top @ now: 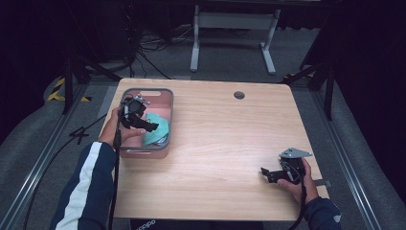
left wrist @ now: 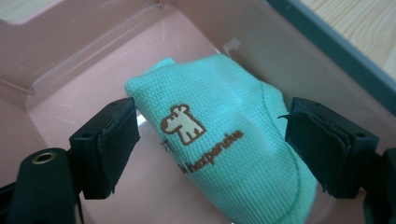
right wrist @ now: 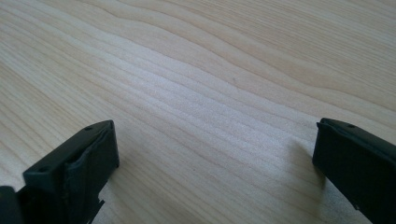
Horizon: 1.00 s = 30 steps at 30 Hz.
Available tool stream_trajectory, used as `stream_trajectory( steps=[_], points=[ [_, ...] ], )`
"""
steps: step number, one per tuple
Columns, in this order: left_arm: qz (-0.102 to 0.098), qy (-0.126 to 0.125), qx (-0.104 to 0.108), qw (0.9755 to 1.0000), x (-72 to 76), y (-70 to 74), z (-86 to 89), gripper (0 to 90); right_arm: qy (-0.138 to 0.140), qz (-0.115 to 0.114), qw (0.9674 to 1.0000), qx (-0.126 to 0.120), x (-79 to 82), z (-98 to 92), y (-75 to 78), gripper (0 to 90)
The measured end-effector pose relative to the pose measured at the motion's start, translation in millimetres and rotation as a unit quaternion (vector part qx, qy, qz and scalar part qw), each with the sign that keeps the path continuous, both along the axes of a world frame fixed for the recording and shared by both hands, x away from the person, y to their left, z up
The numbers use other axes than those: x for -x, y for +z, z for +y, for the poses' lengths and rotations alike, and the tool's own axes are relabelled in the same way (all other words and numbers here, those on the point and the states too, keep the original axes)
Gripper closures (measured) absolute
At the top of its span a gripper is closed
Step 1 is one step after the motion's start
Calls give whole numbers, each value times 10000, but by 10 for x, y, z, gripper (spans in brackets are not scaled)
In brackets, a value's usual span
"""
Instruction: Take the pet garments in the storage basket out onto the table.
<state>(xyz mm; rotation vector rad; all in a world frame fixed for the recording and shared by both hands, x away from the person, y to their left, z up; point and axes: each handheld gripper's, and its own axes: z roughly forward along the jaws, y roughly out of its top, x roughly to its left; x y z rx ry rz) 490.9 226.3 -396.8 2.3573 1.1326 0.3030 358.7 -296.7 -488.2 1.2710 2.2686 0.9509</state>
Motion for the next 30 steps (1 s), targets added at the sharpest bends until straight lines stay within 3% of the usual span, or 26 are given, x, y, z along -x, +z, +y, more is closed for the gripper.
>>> stream_trajectory(
  steps=[6,8,11,17,20,23,26,30],
  points=[
    [418,166,-385,9982,-161,-162,-64,168,7,1,10000,-5,-1,0,0,6],
    [546,217,-415,9974,-202,-220,-71,160,14,1,10000,-6,-2,0,0,6],
    [815,358,-555,9945,-250,-320,-98,157,17,1,10000,-7,-2,0,0,6],
    [1063,354,-600,9919,-290,-397,-140,159,23,1,10000,-7,-3,-1,-1,6],
    [1287,443,-433,9897,-319,-434,-130,196,26,3,10000,-7,-4,-1,-1,6],
    [1366,432,-472,9886,-340,-429,-148,197,27,2,10000,-7,-4,-1,-1,6],
    [1400,277,-558,9882,-349,-403,-186,290,31,4,10000,-8,-5,-1,-1,6],
    [1495,120,-491,9875,-350,-378,-227,458,37,4,10000,-8,-6,-2,0,5]
  ],
)
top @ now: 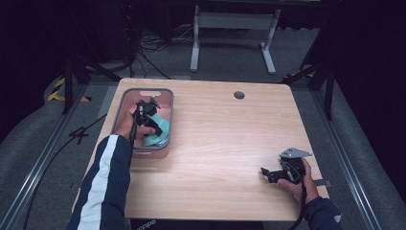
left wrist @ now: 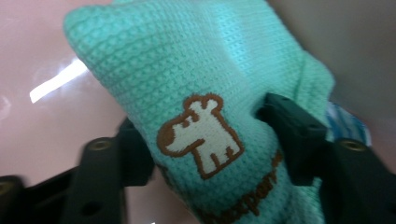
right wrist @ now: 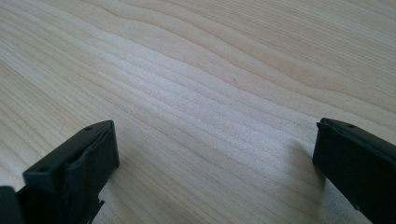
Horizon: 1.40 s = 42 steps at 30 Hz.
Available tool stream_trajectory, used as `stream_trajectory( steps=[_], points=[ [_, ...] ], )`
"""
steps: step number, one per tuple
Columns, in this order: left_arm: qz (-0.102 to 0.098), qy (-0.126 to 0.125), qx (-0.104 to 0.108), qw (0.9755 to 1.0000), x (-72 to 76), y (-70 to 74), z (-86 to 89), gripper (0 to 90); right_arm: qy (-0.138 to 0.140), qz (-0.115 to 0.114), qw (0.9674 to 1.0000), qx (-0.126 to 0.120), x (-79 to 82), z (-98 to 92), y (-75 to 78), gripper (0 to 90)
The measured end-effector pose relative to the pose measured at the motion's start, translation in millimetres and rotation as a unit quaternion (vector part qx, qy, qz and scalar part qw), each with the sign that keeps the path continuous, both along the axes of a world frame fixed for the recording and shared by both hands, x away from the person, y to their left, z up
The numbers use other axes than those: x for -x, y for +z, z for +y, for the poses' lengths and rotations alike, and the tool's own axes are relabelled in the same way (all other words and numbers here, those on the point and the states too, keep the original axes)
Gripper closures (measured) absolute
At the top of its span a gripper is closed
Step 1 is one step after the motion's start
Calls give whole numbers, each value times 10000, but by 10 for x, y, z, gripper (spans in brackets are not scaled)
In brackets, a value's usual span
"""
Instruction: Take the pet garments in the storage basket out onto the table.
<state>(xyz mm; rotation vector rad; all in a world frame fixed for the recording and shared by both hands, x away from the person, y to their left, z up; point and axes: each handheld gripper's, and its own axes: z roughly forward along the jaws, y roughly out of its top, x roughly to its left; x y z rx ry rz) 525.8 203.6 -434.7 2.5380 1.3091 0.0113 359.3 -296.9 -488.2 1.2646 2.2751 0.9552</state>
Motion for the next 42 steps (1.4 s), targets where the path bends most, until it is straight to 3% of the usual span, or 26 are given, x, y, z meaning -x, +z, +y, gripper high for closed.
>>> stream_trajectory(
  steps=[2,7,12,16,21,26,32,34,36,42],
  points=[
    [31,-115,-27,9999,-4,12,-5,536,0,1,10000,1,0,0,0,6],
    [88,-112,111,9998,-6,7,9,666,16,4,10000,5,-2,-2,1,6],
    [48,-147,66,9999,8,26,-13,735,31,5,10000,6,-4,-3,1,5],
    [-178,-142,-92,9997,30,87,-20,759,30,4,10000,6,-4,-3,1,6],
    [-452,-102,79,9989,66,203,64,766,29,5,10000,6,-4,-3,1,6],
    [-753,43,315,9967,133,337,221,766,30,4,10000,7,-4,-3,1,6],
    [-974,87,479,9941,213,459,327,766,33,5,10000,6,-4,-3,1,6],
    [-1080,137,519,9927,260,512,356,766,31,7,10000,5,-4,-3,2,5],
    [-1226,126,708,9899,314,580,397,766,40,8,10000,5,-4,-5,2,6],
    [-1443,96,850,9858,407,689,423,766,53,6,10000,6,-5,-7,1,5]
  ],
)
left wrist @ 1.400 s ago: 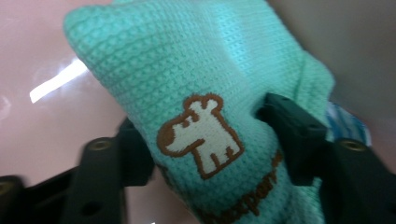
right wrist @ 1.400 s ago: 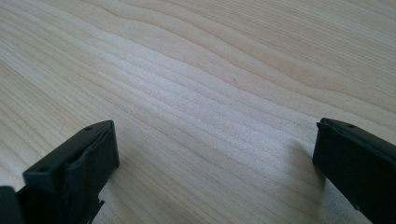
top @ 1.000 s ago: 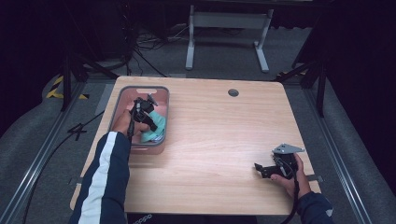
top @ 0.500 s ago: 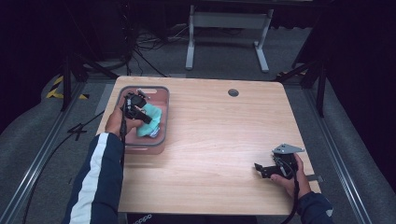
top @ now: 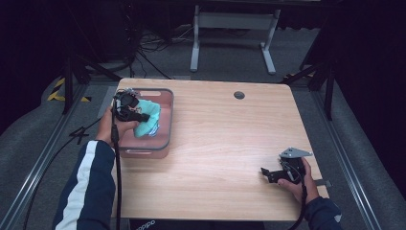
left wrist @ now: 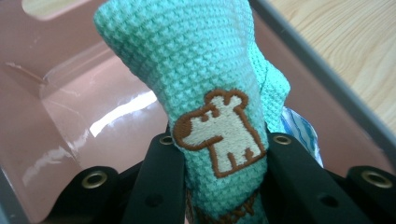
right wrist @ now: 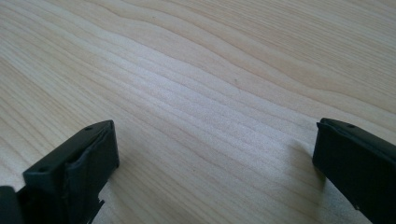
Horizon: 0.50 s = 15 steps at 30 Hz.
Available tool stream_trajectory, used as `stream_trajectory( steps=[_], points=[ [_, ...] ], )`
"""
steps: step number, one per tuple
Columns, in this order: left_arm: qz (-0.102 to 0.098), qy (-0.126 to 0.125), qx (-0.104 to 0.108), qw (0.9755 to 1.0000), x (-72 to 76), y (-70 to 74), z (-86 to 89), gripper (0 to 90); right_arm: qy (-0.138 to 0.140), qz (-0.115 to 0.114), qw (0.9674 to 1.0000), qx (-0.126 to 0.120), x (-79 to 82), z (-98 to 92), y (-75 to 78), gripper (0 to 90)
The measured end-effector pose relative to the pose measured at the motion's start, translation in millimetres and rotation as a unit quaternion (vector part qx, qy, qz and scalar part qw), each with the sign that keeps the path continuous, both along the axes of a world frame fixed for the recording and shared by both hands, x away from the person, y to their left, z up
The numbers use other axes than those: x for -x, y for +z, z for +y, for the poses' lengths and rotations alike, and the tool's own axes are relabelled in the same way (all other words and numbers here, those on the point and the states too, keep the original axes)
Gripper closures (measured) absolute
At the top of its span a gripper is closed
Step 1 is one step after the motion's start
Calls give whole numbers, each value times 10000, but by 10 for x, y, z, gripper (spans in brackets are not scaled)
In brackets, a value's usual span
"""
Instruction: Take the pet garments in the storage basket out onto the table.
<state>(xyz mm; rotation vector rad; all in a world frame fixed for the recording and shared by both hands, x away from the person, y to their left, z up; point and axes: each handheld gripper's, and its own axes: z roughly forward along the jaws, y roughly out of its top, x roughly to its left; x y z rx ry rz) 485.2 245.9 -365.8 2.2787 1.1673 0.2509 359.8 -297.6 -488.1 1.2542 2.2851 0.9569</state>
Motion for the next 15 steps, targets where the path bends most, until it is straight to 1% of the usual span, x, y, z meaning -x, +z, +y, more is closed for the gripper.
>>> stream_trajectory(
  steps=[1,2,5,6,7,11,15],
  points=[
    [-97,3,129,9999,44,51,4,766,5,-1,10000,-1,0,-1,0,5],
    [-97,3,129,9999,44,51,4,766,11,0,10000,4,0,-3,0,6],
    [-297,-50,307,9991,125,151,-4,766,42,1,10000,5,0,-11,0,5],
    [-338,-73,323,9989,149,175,-13,766,48,5,10000,-2,1,-14,1,6],
    [-338,-73,323,9989,149,175,-13,766,70,-3,10000,16,0,-20,-1,6],
    [-475,-216,400,9978,242,274,-73,766,67,-4,10000,7,3,-33,0,6],
    [-543,-350,469,9968,309,346,-133,766,64,1,10000,8,6,-50,-1,5]
  ],
)
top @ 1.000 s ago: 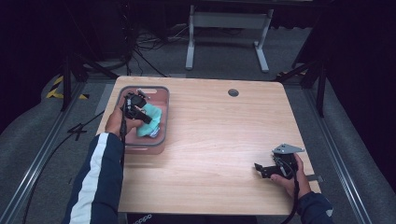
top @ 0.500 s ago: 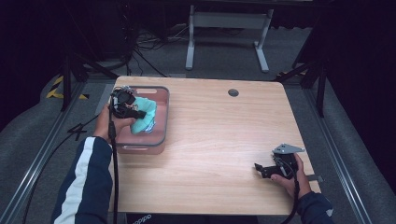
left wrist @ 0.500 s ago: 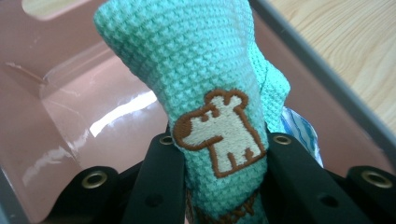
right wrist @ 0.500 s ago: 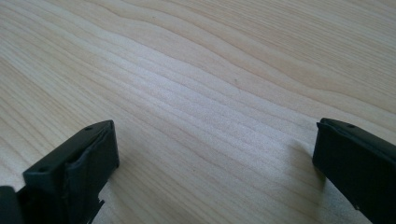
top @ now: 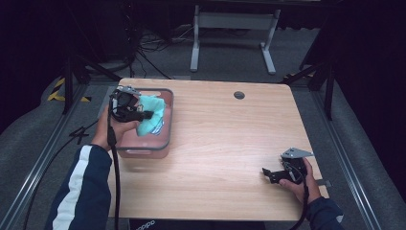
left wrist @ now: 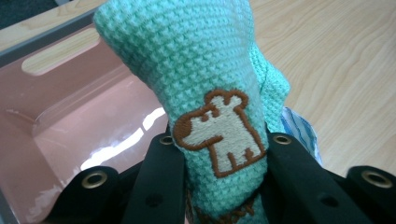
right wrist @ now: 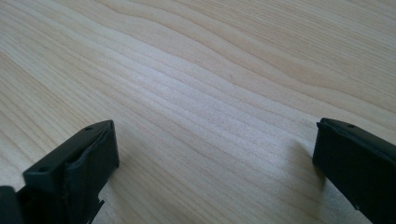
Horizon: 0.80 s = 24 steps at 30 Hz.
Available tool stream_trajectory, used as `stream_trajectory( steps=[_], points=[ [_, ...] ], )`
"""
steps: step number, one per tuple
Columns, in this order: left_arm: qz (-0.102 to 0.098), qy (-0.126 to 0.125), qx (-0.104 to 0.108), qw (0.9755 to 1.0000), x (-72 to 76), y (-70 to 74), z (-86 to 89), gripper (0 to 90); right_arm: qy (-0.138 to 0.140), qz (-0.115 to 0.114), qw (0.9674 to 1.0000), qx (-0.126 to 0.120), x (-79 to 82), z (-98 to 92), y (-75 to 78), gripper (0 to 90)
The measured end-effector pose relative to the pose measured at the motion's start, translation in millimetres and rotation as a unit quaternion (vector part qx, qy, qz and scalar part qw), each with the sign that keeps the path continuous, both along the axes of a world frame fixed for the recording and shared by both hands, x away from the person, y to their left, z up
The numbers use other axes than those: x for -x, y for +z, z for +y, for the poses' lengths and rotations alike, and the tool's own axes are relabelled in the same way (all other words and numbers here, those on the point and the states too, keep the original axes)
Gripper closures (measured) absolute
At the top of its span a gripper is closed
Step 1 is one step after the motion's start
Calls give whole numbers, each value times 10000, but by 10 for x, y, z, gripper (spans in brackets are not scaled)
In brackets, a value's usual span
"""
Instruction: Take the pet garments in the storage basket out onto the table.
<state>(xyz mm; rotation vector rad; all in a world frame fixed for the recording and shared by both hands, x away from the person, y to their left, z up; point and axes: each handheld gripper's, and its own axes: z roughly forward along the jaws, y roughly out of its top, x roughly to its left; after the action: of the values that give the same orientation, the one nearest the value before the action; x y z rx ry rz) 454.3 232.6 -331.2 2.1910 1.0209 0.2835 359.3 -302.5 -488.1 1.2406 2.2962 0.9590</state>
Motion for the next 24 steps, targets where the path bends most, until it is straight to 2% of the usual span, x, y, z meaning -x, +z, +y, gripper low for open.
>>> stream_trajectory(
  steps=[2,7,16,20,21,24],
  points=[
    [-93,-69,20,9999,27,33,-29,766,-4,0,10000,-9,1,-3,1,6],
    [-179,-189,80,9996,87,101,-109,766,-4,0,10000,-4,1,-6,1,6],
    [-250,-488,173,9983,169,163,-323,766,-12,3,10000,-9,5,-26,1,6],
    [-288,-738,161,9967,198,159,-541,766,-13,3,10000,-13,5,-26,1,5],
    [-288,-738,161,9967,198,159,-541,766,-13,3,10000,-13,5,-26,1,6],
    [-300,-971,107,9948,225,147,-719,766,-14,4,10000,-15,5,-26,1,5]
  ],
)
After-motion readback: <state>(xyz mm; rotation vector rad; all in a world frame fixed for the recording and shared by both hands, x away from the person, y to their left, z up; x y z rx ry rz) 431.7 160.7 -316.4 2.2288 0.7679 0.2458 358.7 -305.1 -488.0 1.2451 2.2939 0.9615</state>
